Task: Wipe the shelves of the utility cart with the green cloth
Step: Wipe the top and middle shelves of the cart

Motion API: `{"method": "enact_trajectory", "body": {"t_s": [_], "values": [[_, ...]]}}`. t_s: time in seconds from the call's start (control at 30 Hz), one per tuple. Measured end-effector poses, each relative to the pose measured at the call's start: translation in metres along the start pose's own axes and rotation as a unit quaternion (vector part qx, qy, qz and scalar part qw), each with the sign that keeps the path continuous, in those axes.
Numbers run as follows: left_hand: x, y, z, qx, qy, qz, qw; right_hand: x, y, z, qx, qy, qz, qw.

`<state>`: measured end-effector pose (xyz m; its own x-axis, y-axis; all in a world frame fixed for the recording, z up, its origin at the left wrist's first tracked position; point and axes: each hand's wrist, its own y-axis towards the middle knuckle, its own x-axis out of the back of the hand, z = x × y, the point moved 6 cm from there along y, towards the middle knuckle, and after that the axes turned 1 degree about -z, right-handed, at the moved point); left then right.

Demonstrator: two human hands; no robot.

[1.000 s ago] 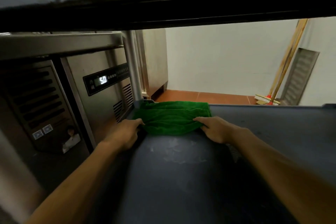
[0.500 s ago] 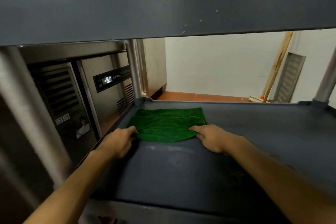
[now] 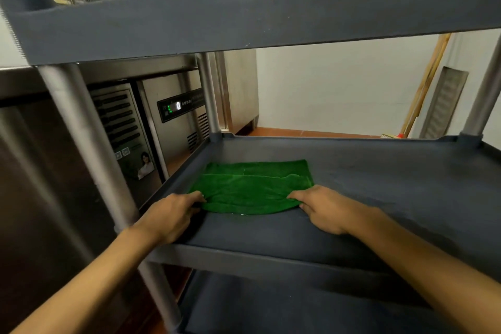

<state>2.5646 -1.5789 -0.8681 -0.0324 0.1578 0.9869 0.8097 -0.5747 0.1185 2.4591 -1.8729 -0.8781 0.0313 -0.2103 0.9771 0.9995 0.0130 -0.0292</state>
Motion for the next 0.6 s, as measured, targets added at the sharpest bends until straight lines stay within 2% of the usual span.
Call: {"method": "enact_trajectory", "body": {"t_s": [0.37,0.6], "values": [[0.015,-0.068,-0.020,-0.045,-0.014,0.012,0.999,0.002,-0.058,0.014,0.066,0.005,-0.014,0.998],[0.022,-0.087,-0.027,-0.070,-0.010,0.068,0.995,0.015,-0.079,0.023,0.067,0.011,0.015,0.998]]}}
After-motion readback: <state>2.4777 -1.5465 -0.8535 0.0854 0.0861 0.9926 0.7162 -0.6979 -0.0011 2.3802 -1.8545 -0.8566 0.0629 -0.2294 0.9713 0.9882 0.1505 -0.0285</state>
